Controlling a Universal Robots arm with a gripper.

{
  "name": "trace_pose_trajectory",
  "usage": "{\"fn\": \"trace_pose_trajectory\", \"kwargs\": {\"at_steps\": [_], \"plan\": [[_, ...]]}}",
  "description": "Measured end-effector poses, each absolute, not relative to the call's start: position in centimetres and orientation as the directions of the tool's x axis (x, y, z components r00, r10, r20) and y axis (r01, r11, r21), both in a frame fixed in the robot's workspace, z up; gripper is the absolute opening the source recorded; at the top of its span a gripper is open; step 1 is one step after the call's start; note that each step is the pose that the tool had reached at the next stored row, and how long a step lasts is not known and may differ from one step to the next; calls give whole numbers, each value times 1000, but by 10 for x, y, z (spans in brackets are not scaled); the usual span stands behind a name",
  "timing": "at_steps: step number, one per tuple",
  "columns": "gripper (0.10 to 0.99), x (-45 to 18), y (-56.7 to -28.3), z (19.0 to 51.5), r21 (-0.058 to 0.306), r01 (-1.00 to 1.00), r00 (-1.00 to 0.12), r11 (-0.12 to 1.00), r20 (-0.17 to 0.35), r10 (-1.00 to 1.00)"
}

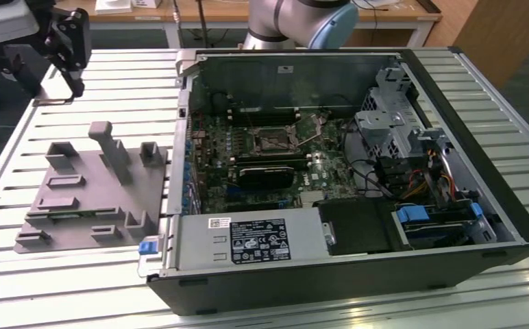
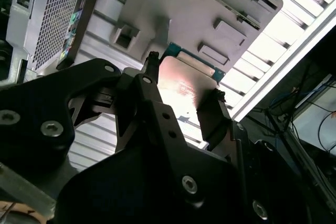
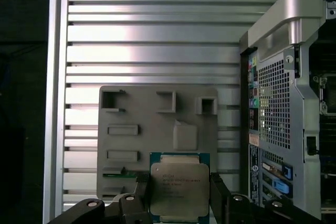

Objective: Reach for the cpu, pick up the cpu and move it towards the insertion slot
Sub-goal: 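Pick up the cpu and move it towards the insertion slot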

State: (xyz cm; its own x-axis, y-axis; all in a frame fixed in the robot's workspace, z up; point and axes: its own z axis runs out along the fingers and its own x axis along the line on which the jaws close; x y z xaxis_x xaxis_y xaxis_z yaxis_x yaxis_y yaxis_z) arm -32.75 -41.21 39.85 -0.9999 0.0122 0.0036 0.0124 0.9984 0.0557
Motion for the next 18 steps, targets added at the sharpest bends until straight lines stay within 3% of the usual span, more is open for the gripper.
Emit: {"fn": "trace_pose_trajectory", "kwargs": {"at_steps": [18], "plan": [[541,-293,-412,399,56,12,-1000,998,4,12]]}}
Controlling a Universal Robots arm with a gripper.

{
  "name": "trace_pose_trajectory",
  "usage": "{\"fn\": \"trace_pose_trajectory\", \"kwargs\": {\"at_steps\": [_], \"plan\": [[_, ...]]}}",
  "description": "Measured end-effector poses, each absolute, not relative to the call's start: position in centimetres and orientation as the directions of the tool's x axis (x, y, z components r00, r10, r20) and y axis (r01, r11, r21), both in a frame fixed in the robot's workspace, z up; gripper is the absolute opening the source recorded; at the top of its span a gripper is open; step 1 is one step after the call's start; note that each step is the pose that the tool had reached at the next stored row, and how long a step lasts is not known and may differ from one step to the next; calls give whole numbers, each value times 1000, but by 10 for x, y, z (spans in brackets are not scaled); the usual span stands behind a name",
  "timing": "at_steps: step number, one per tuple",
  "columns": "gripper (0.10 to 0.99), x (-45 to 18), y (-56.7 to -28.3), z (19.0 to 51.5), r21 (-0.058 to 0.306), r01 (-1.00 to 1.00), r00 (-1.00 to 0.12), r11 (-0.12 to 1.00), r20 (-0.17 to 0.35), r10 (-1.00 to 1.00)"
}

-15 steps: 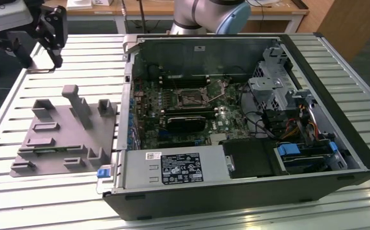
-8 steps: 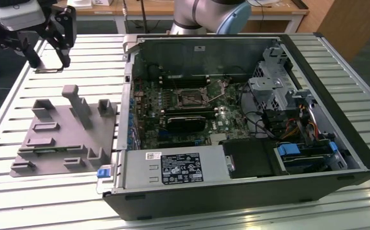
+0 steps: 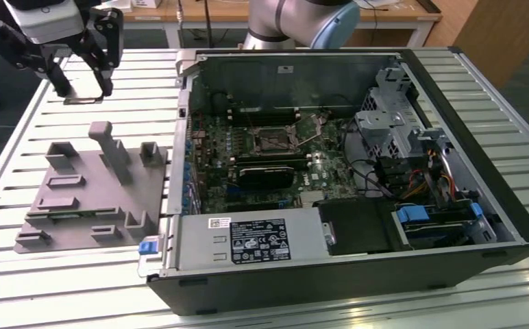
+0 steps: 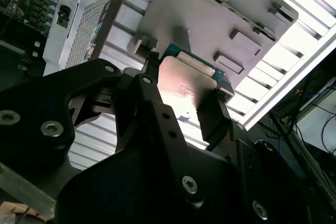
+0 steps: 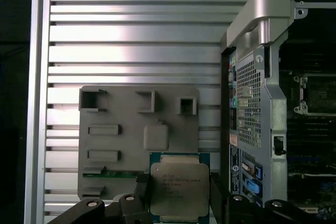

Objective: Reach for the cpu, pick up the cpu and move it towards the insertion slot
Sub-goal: 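Pick up the cpu and move it towards the insertion slot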

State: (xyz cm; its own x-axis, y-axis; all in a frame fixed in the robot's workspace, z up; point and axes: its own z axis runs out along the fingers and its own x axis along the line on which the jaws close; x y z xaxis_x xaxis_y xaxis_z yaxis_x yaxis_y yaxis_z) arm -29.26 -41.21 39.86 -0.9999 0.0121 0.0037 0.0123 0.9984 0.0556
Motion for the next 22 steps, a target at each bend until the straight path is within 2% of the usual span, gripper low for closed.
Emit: {"fn": "trace_pose_trajectory", "kwargs": {"at_steps": [22], "plan": [[541,-243,-412,399,56,12,-1000,998,5,12]]}}
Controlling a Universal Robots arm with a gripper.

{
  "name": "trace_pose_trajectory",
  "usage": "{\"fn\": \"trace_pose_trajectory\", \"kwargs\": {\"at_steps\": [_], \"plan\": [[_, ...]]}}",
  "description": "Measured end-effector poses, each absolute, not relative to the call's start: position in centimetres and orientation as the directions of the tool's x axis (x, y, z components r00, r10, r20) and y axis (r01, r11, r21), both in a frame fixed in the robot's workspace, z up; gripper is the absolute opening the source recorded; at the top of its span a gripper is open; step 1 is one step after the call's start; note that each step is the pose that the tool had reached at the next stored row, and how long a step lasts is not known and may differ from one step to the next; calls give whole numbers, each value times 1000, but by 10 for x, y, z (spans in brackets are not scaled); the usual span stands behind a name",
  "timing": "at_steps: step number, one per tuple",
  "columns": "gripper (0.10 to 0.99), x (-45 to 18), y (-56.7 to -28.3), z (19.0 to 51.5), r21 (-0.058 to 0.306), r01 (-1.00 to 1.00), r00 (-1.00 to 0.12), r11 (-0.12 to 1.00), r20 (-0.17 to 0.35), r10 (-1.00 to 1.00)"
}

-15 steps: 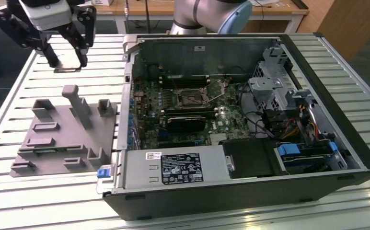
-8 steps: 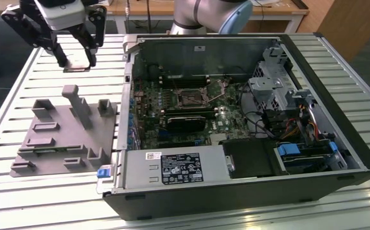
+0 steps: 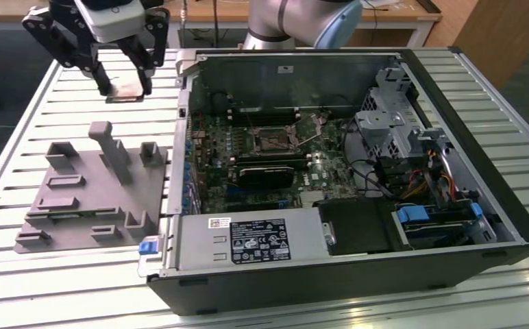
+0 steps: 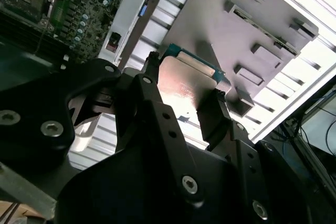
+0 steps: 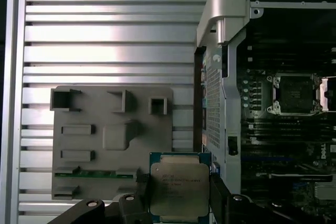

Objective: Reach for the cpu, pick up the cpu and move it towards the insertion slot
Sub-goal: 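Pick up the cpu and move it towards the insertion slot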

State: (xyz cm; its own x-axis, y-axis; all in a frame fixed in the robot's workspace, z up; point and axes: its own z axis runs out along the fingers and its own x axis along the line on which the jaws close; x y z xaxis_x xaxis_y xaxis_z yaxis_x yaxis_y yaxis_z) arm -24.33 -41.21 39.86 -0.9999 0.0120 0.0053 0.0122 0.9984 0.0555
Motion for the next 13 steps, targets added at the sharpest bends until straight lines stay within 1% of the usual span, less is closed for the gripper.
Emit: {"fn": "trace_pose_trajectory", "kwargs": {"at_steps": [13], "plan": [[541,-217,-412,399,56,12,-1000,998,6,11]]}}
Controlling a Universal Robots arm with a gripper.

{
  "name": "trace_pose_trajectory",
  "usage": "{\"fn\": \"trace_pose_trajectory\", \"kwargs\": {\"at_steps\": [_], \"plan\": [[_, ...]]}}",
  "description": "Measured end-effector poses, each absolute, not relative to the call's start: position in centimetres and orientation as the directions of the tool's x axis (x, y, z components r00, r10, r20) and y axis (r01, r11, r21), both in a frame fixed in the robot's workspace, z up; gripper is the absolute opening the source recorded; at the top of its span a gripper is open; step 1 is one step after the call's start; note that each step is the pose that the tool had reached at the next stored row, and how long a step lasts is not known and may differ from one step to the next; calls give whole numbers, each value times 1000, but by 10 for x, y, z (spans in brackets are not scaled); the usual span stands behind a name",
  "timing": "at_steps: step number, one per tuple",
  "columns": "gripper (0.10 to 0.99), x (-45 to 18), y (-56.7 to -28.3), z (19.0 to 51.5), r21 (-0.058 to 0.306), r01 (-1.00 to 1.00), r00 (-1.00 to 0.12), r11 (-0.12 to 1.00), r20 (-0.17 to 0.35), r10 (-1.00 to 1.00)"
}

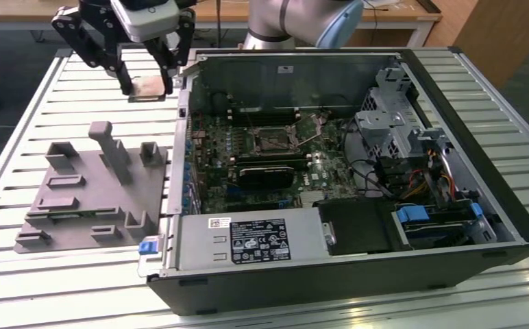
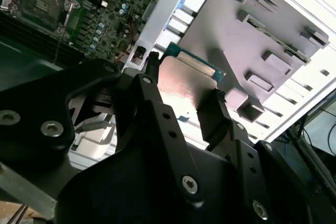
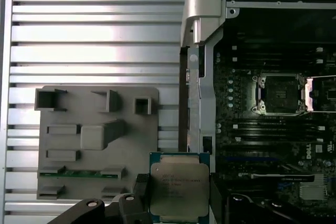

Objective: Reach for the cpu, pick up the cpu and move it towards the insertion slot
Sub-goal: 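Pick up the cpu and move it towards the insertion slot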

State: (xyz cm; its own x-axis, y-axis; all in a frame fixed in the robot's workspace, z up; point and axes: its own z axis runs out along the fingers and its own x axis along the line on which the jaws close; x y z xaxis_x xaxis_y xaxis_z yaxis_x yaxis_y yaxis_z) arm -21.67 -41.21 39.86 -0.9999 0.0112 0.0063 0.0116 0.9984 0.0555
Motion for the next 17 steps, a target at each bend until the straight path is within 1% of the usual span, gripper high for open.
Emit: {"fn": "trace_pose_trajectory", "kwargs": {"at_steps": [17], "plan": [[541,-179,-412,399,56,11,-1000,998,7,11]]}}
